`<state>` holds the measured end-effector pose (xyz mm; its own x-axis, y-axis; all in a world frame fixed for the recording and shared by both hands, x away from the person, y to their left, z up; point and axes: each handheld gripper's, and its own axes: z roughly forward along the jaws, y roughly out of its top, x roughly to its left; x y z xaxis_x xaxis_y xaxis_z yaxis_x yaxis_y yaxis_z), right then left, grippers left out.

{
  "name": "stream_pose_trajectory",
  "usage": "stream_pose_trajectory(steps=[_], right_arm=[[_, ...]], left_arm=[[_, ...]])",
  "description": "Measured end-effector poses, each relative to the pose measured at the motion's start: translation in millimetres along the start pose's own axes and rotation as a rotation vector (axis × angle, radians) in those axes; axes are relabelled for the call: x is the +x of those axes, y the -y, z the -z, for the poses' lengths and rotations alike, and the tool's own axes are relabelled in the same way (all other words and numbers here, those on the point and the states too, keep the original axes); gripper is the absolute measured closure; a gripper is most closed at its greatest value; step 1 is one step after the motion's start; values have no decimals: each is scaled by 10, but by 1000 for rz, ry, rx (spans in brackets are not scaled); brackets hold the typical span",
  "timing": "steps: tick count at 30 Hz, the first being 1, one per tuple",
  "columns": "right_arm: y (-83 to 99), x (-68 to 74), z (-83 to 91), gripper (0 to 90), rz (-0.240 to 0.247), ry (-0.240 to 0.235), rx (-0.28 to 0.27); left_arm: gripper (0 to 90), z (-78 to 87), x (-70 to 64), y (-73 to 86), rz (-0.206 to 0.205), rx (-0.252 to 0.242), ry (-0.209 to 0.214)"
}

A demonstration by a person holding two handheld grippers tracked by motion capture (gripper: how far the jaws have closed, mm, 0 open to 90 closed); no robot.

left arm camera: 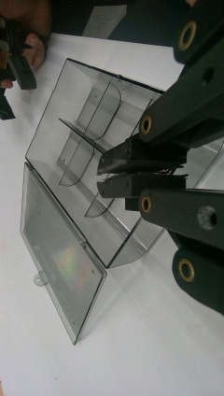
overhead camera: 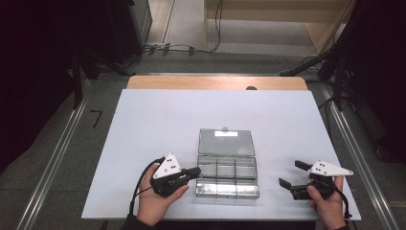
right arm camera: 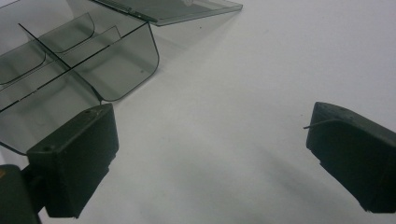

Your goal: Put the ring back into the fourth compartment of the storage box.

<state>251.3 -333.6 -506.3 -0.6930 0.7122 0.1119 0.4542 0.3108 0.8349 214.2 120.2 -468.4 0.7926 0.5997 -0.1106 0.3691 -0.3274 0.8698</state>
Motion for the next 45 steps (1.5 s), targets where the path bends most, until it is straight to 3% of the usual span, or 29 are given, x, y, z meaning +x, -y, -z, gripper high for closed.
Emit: stream_pose_trajectory(steps=[21, 27, 35, 45], right_arm=[[-2, 6, -5, 10, 2, -2, 6], [-2, 6, -5, 10, 2, -2, 7], [-4, 4, -10, 10, 5, -2, 10], [-3, 6, -10, 10, 5, -2, 10]], left_arm=[[852, -129, -66, 32, -9, 24, 46], [701, -143, -63, 34, -3, 21, 42], [509, -112, -5, 44, 46, -9, 20], [285, -101, 39, 31, 67, -27, 9]])
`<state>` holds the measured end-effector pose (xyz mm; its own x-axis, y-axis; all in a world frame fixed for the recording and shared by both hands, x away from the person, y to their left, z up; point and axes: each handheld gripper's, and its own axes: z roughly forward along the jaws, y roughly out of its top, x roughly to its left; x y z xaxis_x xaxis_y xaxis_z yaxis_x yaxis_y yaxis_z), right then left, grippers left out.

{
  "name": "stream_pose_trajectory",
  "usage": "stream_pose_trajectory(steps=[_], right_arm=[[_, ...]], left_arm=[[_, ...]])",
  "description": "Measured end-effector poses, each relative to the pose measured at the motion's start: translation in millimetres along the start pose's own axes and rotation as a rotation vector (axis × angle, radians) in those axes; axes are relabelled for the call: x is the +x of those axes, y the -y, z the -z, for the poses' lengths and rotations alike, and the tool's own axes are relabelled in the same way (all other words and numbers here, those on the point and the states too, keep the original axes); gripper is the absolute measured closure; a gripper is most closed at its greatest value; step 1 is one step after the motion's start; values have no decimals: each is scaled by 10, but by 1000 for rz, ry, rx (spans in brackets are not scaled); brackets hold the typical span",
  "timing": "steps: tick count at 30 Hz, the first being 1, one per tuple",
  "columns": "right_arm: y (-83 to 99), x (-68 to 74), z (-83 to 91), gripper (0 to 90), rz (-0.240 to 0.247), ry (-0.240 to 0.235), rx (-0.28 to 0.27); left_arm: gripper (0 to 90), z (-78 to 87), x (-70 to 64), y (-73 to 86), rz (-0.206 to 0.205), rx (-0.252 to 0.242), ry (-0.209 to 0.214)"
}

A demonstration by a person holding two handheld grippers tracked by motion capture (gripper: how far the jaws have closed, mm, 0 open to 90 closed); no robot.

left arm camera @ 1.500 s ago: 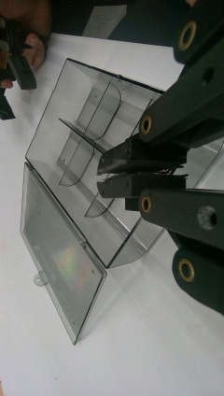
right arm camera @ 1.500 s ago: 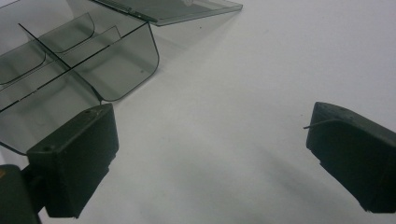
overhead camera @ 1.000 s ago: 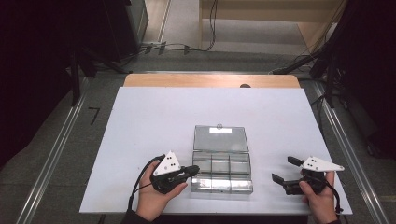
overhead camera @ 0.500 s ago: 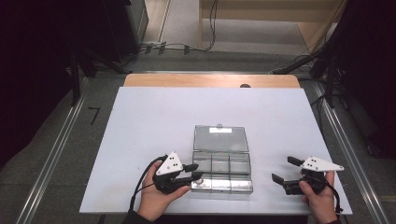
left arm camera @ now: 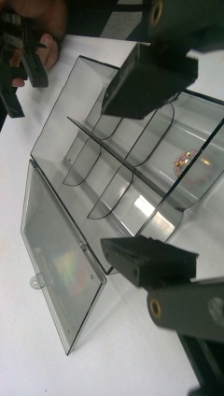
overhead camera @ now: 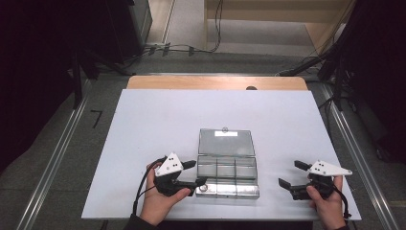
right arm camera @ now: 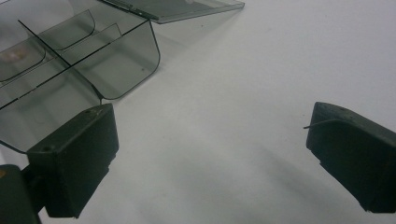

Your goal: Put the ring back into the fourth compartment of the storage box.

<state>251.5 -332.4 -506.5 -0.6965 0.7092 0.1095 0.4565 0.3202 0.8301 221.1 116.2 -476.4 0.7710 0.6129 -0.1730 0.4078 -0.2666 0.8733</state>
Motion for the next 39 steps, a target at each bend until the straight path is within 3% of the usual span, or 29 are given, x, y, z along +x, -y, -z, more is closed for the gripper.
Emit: stream_pose_trajectory(steps=[8, 13, 23, 28, 39], right_arm=[[3, 13, 0, 11, 10, 10, -2], [6, 18, 4, 11, 6, 11, -7], [7, 19, 7, 11, 7, 16, -9], [8, 26, 5, 11, 13, 23, -9], [12, 22, 10, 12, 3, 27, -18]], left_arm=[[119, 17, 99, -28, 52, -13, 39], [29, 17, 149, -73, 52, -18, 55], [2, 10, 270, -128, 77, -23, 58], [0, 13, 285, -215, 61, -28, 52], [0, -84, 388, -421, 74, -42, 51]])
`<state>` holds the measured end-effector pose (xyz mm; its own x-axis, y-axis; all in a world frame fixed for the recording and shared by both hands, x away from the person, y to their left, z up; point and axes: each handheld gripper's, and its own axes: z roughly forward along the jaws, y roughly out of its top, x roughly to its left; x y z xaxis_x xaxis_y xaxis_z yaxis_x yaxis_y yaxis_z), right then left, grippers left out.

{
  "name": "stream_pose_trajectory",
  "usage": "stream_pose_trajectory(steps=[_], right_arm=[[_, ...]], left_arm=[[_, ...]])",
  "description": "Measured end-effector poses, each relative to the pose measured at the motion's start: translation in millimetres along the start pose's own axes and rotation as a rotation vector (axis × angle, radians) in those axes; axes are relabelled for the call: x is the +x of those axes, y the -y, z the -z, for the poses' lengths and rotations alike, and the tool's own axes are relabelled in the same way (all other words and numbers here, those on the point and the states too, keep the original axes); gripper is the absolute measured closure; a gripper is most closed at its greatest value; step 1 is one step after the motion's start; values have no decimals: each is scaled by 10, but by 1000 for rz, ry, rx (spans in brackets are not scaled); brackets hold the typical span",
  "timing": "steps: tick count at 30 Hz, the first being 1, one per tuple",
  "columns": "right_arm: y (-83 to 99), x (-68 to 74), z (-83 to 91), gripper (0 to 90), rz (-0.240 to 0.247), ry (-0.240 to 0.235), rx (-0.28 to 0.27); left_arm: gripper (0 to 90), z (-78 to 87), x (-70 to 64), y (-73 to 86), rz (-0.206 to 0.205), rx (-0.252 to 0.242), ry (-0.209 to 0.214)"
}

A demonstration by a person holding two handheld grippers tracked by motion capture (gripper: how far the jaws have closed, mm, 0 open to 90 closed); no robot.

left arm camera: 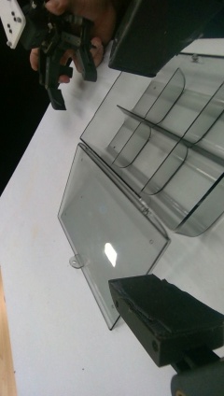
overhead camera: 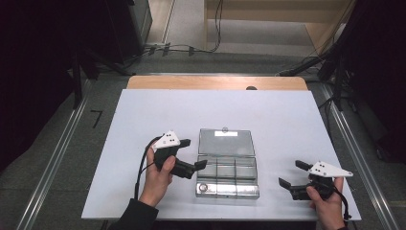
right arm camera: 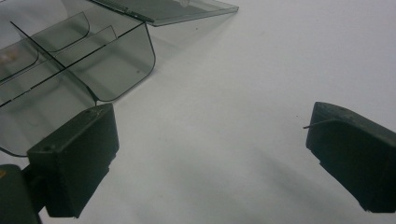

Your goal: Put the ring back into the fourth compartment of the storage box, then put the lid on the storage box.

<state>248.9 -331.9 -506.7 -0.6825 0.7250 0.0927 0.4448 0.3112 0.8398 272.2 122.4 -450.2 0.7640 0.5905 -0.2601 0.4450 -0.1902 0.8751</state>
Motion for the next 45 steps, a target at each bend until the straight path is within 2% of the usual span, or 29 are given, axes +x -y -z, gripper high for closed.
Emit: stream_pose_trajectory(steps=[6, 22, 35, 45], right_arm=[[1, 2, 1, 12, 3, 4, -3], [1, 11, 12, 15, 5, 13, -5], [-94, 85, -58, 15, 17, -46, 7], [-354, 225, -164, 15, 45, -89, -6]], left_arm=[[0, -130, 106, -55, 35, 14, 6], [0, -397, 327, -91, 87, 53, -19], [11, -536, 468, -4, 164, 79, -20], [53, -590, 510, 53, 211, 81, -21]])
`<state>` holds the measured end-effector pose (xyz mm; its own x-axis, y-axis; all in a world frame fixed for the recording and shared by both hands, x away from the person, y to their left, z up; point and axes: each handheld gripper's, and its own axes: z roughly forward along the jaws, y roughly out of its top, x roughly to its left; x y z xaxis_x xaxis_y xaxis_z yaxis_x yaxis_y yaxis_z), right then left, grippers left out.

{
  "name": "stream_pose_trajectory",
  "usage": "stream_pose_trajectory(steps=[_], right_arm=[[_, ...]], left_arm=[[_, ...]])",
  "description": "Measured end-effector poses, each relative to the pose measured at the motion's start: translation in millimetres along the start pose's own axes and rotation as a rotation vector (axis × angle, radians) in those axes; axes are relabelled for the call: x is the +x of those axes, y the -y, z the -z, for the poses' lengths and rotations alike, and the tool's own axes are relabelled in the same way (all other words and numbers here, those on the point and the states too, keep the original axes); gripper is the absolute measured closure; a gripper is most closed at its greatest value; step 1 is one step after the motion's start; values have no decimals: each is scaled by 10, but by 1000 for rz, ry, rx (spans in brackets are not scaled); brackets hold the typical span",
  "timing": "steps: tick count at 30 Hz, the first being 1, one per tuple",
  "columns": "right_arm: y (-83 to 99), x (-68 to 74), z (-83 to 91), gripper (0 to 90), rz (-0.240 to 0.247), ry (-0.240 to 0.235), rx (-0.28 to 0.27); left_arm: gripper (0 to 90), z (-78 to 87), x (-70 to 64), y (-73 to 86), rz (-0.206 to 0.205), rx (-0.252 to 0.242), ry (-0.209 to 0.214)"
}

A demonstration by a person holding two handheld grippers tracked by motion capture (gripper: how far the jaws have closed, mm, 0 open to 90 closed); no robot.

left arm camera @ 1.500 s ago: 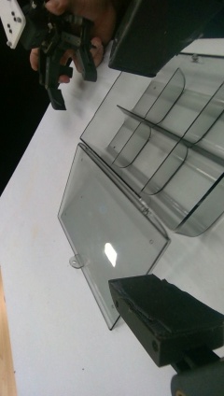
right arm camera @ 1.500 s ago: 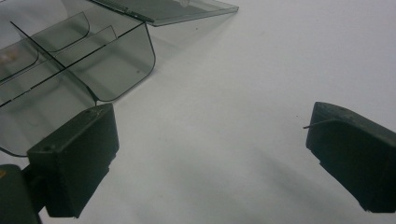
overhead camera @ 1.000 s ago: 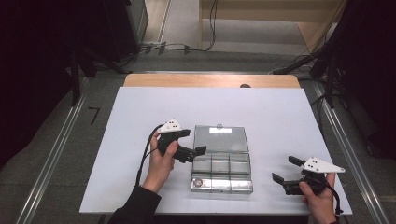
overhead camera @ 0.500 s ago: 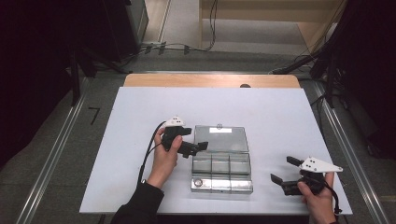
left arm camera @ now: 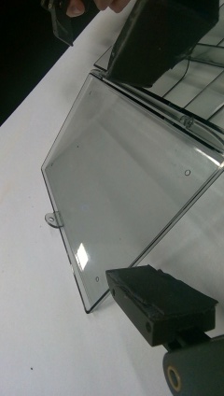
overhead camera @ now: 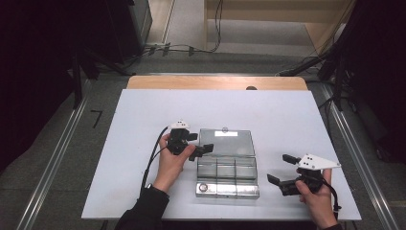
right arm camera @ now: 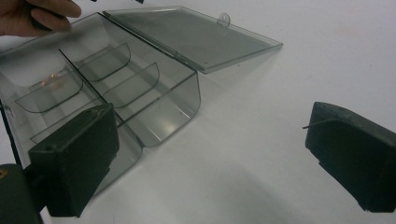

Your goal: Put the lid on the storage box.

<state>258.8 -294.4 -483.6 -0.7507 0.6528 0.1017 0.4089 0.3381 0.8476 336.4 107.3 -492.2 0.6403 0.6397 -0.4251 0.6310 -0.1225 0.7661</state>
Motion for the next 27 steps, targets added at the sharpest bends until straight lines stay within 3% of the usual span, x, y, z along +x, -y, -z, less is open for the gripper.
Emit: stream_pose_trajectory(steps=[7, 27], right_arm=[[-162, 46, -115, 15, 20, -20, 9], [-621, 30, -437, 15, -15, -64, 3]], left_arm=[[62, -13, 19, 20, 11, 10, 5], [116, -21, 57, 47, 45, 21, 13]])
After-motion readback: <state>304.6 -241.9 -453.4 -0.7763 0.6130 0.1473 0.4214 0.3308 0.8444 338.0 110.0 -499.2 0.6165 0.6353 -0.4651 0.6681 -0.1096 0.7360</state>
